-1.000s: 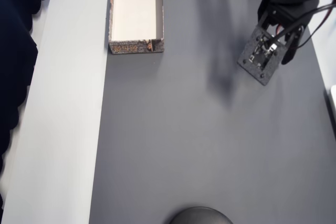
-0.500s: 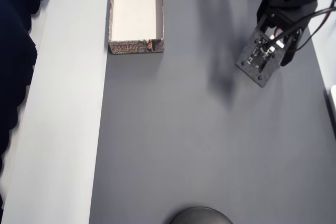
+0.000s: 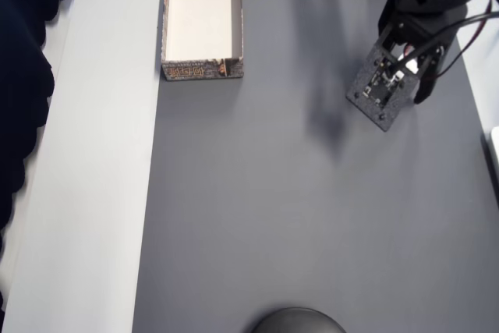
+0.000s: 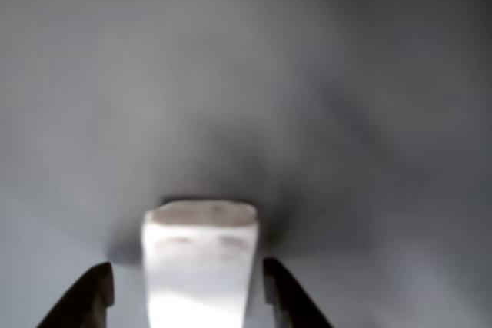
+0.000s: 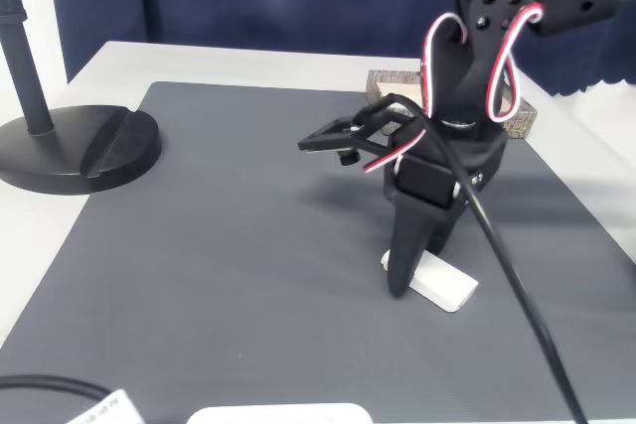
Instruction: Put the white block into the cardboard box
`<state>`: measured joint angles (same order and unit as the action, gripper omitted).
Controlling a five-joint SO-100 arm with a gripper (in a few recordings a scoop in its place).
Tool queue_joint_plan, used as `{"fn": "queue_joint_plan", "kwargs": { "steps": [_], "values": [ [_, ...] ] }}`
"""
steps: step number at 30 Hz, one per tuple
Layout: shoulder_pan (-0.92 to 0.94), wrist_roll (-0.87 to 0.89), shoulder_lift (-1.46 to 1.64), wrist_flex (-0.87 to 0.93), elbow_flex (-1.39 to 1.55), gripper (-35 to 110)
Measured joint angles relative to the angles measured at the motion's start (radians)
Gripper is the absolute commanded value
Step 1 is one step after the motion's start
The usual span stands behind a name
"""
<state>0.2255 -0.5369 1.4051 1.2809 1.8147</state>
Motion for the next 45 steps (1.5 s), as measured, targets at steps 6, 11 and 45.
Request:
{"fn": "queue_joint_plan", "kwargs": {
  "steps": [6,11,45],
  "values": [
    [0.002,0.000,0.000,0.000,0.011,29],
    [0.002,0.000,0.000,-0.006,0.014,28],
    [-0.011,-0.006,-0.032,0.014,-0.015,-2]
  ]
}}
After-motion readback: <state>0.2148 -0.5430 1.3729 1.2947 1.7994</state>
